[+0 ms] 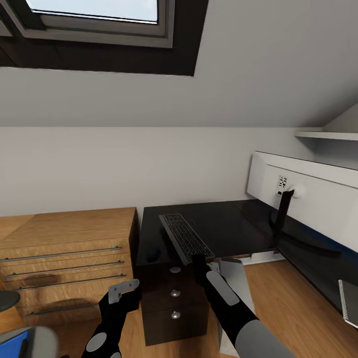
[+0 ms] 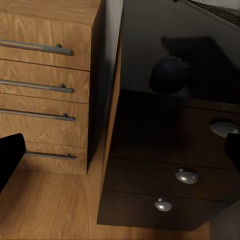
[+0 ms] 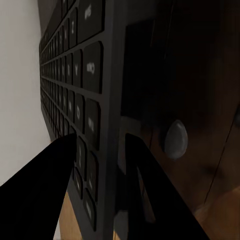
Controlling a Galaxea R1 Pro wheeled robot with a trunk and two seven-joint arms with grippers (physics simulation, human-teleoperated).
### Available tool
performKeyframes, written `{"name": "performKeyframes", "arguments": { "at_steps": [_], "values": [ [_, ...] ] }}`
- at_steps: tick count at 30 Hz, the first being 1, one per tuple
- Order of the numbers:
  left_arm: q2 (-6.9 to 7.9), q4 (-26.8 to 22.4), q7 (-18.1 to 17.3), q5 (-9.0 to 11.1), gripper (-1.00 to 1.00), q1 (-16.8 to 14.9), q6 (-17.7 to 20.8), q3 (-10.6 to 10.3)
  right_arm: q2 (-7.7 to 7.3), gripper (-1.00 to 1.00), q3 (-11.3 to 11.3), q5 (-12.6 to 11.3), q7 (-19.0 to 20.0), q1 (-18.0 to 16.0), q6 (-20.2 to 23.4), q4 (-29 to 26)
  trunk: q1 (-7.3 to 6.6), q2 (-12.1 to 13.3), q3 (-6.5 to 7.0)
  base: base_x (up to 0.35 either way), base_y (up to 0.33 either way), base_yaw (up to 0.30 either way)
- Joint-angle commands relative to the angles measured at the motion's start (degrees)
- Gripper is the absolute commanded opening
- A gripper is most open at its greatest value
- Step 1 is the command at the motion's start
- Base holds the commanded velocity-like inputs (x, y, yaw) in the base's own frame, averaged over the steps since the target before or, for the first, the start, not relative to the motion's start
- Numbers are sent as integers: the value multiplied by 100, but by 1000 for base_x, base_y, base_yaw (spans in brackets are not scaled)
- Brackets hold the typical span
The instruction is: In the bedroom, organize the workspace by keeping the computer under the desk, ensuring the monitor is on the desk, placing the keyboard on the desk next to the monitor, placing the mouse on the desk next to the keyboard, moving the folder from the swivel chair onto the desk next to the mouse, stacking the notebook on top of the folder with the pen on top of the notebook, and positioning the swivel chair next to the desk.
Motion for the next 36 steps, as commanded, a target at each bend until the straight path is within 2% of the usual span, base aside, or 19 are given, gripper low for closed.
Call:
{"name": "performKeyframes", "arguments": {
  "at_steps": [1,12,21,32,36],
  "values": [
    [6,-8,46,29,100,-6,18,-15,0,-100,12,-45,-15,-5,-40,-5,0,-4,-7,-38,184,0],
    [7,-8,46,31,100,-6,25,-15,0,-100,11,-47,-13,-8,-38,4,0,-4,-7,-19,108,0],
    [-3,-11,42,35,100,-6,27,-15,0,-100,11,-54,-30,-5,-46,132,0,-4,-7,0,12,0],
    [-13,-11,44,36,100,-6,27,-15,0,-100,11,-57,-31,-6,-49,162,242,-445,-204,0,0,0],
    [-13,-12,44,36,100,-6,27,-15,0,-100,11,-57,-30,-8,-49,162,242,-445,-204,0,0,0]
  ]
}}
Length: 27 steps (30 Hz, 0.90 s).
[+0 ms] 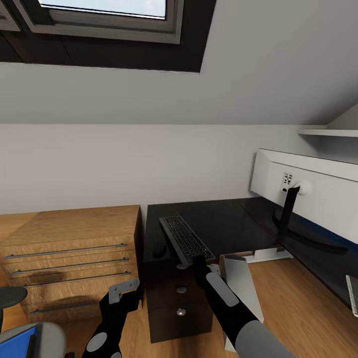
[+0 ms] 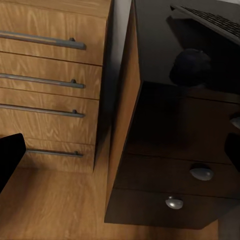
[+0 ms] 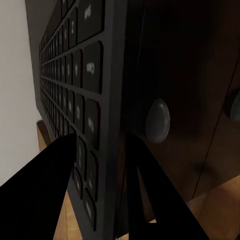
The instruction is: In the bedroom, organize the workspace by keeping the computer under the desk, ensuring the monitor is on the desk, placing the keyboard on the desk next to the monitor, placing the mouse on the desk next to the keyboard, moving the folder from the swivel chair onto the desk next to the mouse, stacking the notebook on top of the folder with the pen on top of the notebook, and positioning the swivel chair next to the desk.
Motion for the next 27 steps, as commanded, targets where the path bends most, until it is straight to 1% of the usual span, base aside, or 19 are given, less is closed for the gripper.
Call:
{"name": "performKeyframes", "arguments": {
  "at_steps": [1,17,22,27],
  "values": [
    [6,-9,46,30,100,-7,19,-15,0,-100,17,-156,-62,0,-66,9,0,-3,-8,0,0,0],
    [15,-14,48,29,100,-7,19,-15,0,-100,13,-156,-69,1,-87,-4,0,-3,-8,0,0,0],
    [15,-9,48,29,100,-7,19,-15,0,-100,9,-156,-310,-1,-88,-35,0,-3,-8,0,0,0],
    [15,-6,48,29,100,-7,19,-15,0,-100,9,-156,-379,2,-88,-56,0,-3,-8,0,0,0]
  ]
}}
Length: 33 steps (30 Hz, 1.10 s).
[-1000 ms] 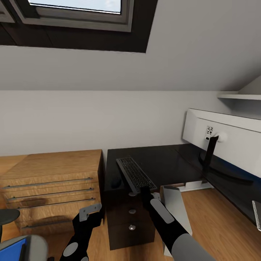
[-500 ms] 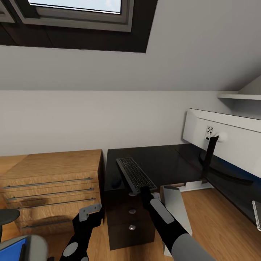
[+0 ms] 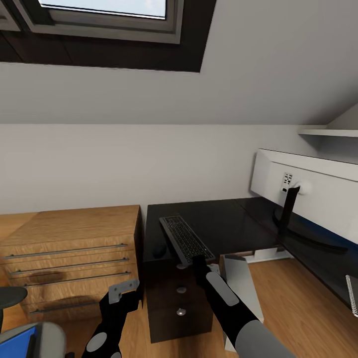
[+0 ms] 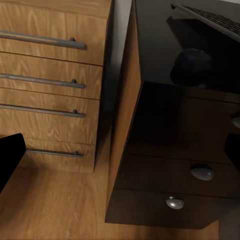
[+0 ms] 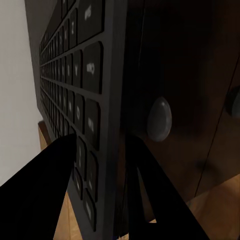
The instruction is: In the bedroom, organize the workspace by keeping the computer under the desk, ensuring the monitor is on the desk, placing the keyboard on the desk next to the monitor, placing the mouse on the desk next to the keyboard, moving the folder from the swivel chair onto the desk next to the mouse, stacking the notebook on top of the folder with the pen on top of the notebook, and positioning the swivel chair next to the desk.
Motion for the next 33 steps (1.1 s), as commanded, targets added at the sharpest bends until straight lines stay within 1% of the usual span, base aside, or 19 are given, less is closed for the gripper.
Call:
{"name": "performKeyframes", "arguments": {
  "at_steps": [1,4,18,33],
  "values": [
    [6,-9,46,30,100,-6,19,-14,0,-100,1,-74,-324,-1,-61,4,0,-3,-8,0,0,0],
    [6,-9,46,29,100,-6,19,-14,0,-100,1,-74,-328,-1,-63,1,0,-3,-8,0,0,0],
    [6,0,46,21,100,-6,19,-14,0,-100,1,-74,-322,-1,-61,4,-307,558,244,0,0,0],
    [7,1,46,30,100,-6,28,-14,0,-100,1,-74,-344,-2,-66,8,-307,558,244,0,0,0]
  ]
}}
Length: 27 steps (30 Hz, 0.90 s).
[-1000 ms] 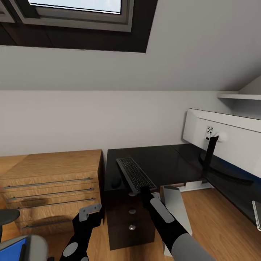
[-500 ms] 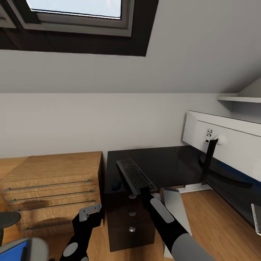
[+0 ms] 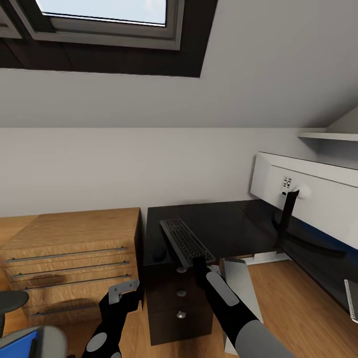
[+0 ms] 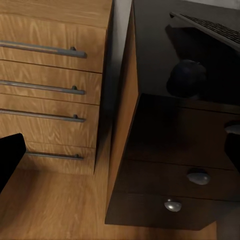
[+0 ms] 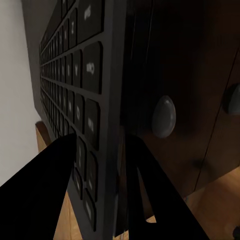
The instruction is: In the bedroom, organize the workspace by keeping the computer under the desk, ensuring the monitor is on the desk, placing the keyboard on the desk next to the monitor, placing the mouse on the desk next to the keyboard, moving the folder from the swivel chair onto the desk next to the mouse, stacking the notebook on top of the folder with the pen on top of the notebook, and positioning the swivel chair next to the desk.
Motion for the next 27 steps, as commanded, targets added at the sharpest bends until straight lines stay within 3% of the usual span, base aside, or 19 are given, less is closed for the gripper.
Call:
{"name": "performKeyframes", "arguments": {
  "at_steps": [1,10,27],
  "values": [
    [6,-8,46,30,100,-6,19,-14,0,-100,2,-84,-146,-1,-65,6,0,-3,-8,0,0,0],
    [7,-8,46,29,100,-6,19,-14,0,-100,2,-84,-549,-2,-65,6,0,-3,-8,0,0,0],
    [6,-5,46,30,100,-6,19,-17,0,-100,-6,-67,-572,-2,-67,-2,0,-3,-8,0,0,0]
  ]
}}
